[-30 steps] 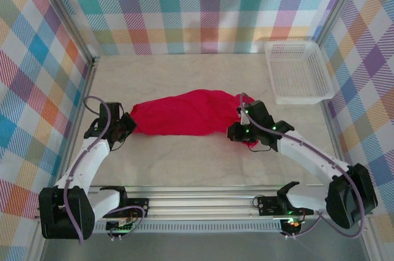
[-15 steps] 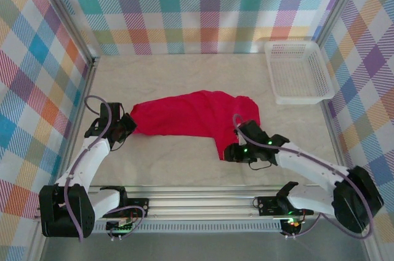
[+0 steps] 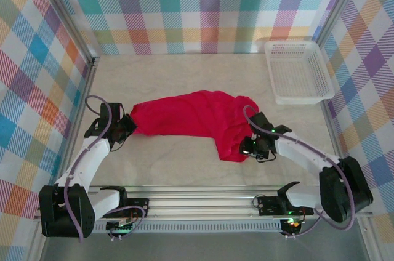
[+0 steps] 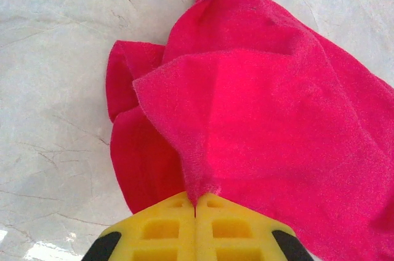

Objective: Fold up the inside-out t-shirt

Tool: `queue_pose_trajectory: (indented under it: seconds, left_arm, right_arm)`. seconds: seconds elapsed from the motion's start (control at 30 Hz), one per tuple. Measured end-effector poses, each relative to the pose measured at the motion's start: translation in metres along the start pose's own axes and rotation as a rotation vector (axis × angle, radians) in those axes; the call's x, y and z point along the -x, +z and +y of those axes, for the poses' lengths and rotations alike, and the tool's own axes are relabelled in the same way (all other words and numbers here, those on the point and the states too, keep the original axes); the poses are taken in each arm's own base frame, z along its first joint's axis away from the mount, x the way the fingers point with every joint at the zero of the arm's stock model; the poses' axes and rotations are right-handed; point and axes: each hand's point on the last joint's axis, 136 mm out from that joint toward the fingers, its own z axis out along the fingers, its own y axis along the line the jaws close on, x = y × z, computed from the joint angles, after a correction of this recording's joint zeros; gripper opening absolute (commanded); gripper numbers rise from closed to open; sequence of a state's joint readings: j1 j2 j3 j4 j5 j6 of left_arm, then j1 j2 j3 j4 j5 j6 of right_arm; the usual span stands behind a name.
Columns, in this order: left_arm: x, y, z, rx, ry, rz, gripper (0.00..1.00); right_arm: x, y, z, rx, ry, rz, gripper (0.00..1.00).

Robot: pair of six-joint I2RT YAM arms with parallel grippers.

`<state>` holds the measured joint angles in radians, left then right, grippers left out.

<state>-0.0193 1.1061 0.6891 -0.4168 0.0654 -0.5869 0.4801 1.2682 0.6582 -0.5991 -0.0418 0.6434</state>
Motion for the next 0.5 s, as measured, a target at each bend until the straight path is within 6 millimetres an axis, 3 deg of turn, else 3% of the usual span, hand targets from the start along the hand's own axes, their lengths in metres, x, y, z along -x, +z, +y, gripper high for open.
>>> queue_pose_trajectory:
  seconds: [0.17, 0.3, 0.37, 0.43, 0.5]
  left_arm:
    - [0.0, 0.0, 0.0, 0.0, 0.001, 0.0, 0.0]
    - [0.0, 0.0, 0.0, 0.002, 0.005, 0.001, 0.0]
    - [0.0, 0.002, 0.001, 0.01, 0.007, 0.004, 0.0]
    - [0.001, 0.003, 0.003, 0.021, 0.006, 0.009, 0.0]
    - [0.002, 0.004, 0.007, 0.034, 0.0, 0.013, 0.0]
  right_arm:
    - [0.008, 0.011, 0.014, -0.039, -0.067, 0.034, 0.4]
    - [0.003, 0.02, 0.011, -0.087, -0.096, 0.058, 0.34]
    - [0.003, 0.02, 0.007, -0.108, -0.101, 0.056, 0.23]
    - [0.003, 0.021, 0.002, -0.128, -0.102, 0.05, 0.04]
    - [0.001, 0.02, -0.005, -0.151, -0.099, 0.043, 0.0]
